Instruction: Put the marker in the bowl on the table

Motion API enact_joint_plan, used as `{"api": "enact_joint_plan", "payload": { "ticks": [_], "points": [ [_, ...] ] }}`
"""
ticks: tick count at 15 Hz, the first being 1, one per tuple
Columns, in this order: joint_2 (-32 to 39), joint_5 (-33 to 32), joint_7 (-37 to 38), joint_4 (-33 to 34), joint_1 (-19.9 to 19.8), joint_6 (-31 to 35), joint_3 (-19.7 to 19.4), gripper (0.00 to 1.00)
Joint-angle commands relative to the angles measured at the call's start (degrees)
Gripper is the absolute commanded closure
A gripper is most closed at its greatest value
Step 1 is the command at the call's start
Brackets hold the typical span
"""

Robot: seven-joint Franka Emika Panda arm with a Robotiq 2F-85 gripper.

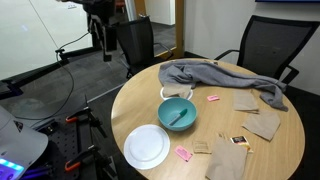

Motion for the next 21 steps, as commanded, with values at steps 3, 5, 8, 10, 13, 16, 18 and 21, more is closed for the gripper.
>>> {"api": "enact_joint_plan", "payload": {
  "ticks": [3, 5, 8, 10, 13, 16, 18, 21],
  "points": [
    [1.98, -0.30, 2.62, -0.48, -2.04, 13.14, 0.73, 0.00],
    [3.30, -0.62, 4.73, -1.20, -2.56, 19.87, 1.03, 0.00],
    [5.69, -1.09, 6.27, -2.59, -2.76, 29.36, 1.10, 0.00],
    [7.73, -1.31, 7.20, -3.12, -2.93, 33.91, 0.99, 0.00],
    [11.45, -0.50, 6.22, -3.29, -3.21, 38.76, 0.30, 0.00],
    [15.61, 0.36, 4.89, -2.78, -3.55, 42.55, -0.07, 0.00],
    [18.47, 1.60, 3.71, -2.30, -3.56, 44.99, -0.14, 0.00],
    [23.13, 2.40, 2.36, -1.03, -3.92, 48.58, 0.34, 0.00]
  ]
}}
